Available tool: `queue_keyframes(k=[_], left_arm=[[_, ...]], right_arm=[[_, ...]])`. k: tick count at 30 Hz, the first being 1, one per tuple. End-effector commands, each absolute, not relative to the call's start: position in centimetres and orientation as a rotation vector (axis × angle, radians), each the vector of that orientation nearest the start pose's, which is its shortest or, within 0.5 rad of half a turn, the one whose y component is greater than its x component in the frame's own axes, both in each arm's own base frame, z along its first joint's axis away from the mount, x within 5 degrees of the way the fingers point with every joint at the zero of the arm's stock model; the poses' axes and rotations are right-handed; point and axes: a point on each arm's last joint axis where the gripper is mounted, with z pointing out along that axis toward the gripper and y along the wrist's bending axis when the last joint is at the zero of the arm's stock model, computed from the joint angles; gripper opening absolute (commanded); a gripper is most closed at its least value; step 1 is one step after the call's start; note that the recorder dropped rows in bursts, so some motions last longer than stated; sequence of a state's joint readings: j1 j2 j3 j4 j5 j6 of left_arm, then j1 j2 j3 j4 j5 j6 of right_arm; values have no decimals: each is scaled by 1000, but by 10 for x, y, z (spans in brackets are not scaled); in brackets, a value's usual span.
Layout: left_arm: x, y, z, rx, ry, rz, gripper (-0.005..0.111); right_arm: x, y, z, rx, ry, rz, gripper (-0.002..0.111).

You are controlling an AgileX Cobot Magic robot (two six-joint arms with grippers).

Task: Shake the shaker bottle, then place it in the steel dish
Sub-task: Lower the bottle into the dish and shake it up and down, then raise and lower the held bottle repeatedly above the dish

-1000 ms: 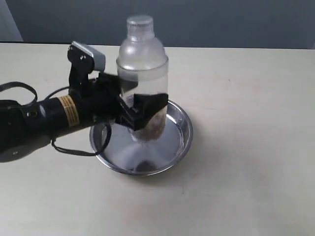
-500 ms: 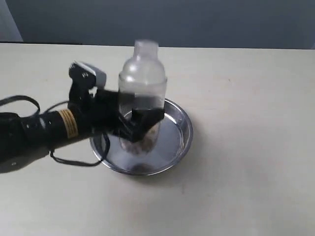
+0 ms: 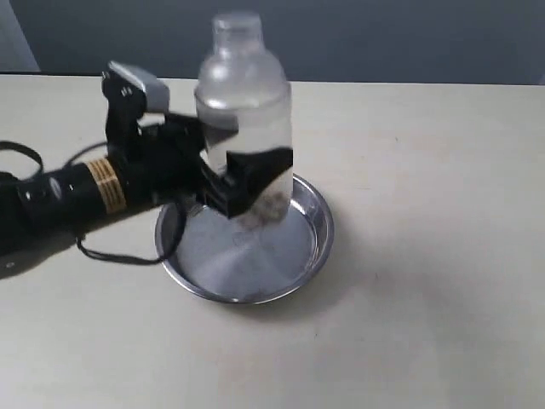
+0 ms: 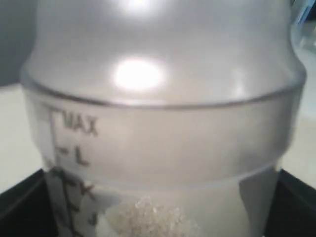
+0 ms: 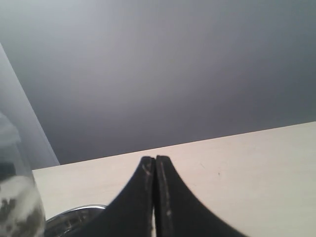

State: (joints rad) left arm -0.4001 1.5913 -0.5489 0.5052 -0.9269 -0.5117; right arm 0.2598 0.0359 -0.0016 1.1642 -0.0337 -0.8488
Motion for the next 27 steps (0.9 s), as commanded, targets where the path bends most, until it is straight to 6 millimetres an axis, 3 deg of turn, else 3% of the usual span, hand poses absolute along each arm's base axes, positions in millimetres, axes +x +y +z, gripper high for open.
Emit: queue_keyframes(k=[1,2,3,5,7,9,10,11,12,14,15,18,23,27], left_arm=[[259,-146,202,563,1809,-598,0],[262,-143,170,492,1920,-632,0],[260,-142,167,467,1889,-696,0],[257,-142,185,440,1716,-814,0],[252,-142,223,405,1479,-891,0],[250,-142,246,461,1443,-828,0],[250,-143,244,526,1531,-738,0],[253,-143,234,553,1649,-661,0],[260,-141,191,522,1928,-558,0],[254,-136,157,384,2044,-682,0],[252,-136,161,377,1989,-748,0],[253,-129,227,449,1479,-914,0],[257,-126,219,518,1623,-833,0],[261,-119,210,566,1730,-619,0]], right_arm=[[58,12,213,66,1516,435,-1],[58,13,213,64,1517,436,-1],[58,12,213,66,1516,435,-1],[58,12,213,66,1516,435,-1],[58,12,213,66,1516,435,-1],[58,12,213,66,1516,435,-1],[58,12,213,66,1516,435,-1],[58,12,213,66,1516,435,-1],[58,12,213,66,1516,435,-1],[58,12,213,66,1516,435,-1],[58,12,213,68,1515,433,-1],[58,12,213,66,1516,435,-1],[58,12,213,66,1516,435,-1],[58,12,213,66,1516,435,-1]])
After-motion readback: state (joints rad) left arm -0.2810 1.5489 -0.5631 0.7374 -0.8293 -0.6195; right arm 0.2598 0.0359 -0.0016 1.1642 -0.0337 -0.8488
